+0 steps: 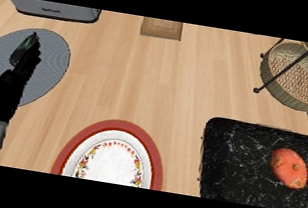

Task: Pick the squash from the tray and place it in the tiered basket

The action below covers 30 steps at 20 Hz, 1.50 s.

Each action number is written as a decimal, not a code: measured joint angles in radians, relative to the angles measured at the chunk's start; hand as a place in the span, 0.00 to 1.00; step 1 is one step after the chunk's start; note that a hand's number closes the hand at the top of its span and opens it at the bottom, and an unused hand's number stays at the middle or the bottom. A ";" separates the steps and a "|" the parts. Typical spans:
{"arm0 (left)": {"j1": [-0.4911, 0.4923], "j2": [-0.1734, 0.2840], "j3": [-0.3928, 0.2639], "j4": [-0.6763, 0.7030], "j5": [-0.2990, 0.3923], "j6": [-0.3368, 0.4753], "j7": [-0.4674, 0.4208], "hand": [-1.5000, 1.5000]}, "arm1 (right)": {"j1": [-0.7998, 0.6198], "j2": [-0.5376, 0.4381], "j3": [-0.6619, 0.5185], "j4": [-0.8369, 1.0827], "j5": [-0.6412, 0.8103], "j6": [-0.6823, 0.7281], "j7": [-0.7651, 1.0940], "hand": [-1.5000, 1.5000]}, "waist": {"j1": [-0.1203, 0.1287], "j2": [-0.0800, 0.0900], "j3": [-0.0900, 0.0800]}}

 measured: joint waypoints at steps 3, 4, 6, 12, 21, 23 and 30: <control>-0.011 -0.008 -0.004 0.006 -0.006 -0.001 0.007 0.50 | 0.008 -0.113 0.015 -0.030 0.008 0.102 0.071 0.00 | 0.008 0.002 0.000; -0.008 -0.003 -0.001 0.002 -0.003 -0.010 0.006 0.50 | 0.000 -0.143 0.024 -0.035 0.010 0.126 0.100 0.00 | 0.014 0.002 -0.001; -0.011 -0.015 -0.007 0.010 -0.016 -0.002 0.003 0.50 | -0.018 -0.196 0.034 -0.068 0.003 0.167 0.168 0.00 | 0.016 0.002 -0.001; -0.039 -0.052 -0.008 0.036 -0.047 -0.006 0.003 0.50 | -0.163 -0.230 0.119 -0.104 0.023 0.178 0.392 0.00 | 0.025 0.003 0.000; -0.017 -0.063 0.028 0.013 -0.065 -0.037 0.006 0.50 | -0.294 -0.180 0.245 -0.090 0.058 0.245 0.621 0.00 | 0.026 0.002 0.001; -0.023 -0.067 0.035 0.005 -0.072 -0.042 0.014 0.50 | -0.321 -0.160 0.274 -0.101 0.084 0.247 0.670 0.00 | 0.025 0.002 0.001; -0.001 -0.087 0.068 -0.012 -0.097 -0.070 0.025 0.50 | -0.306 -0.067 0.292 -0.117 0.189 0.298 0.703 0.00 | 0.017 0.001 0.001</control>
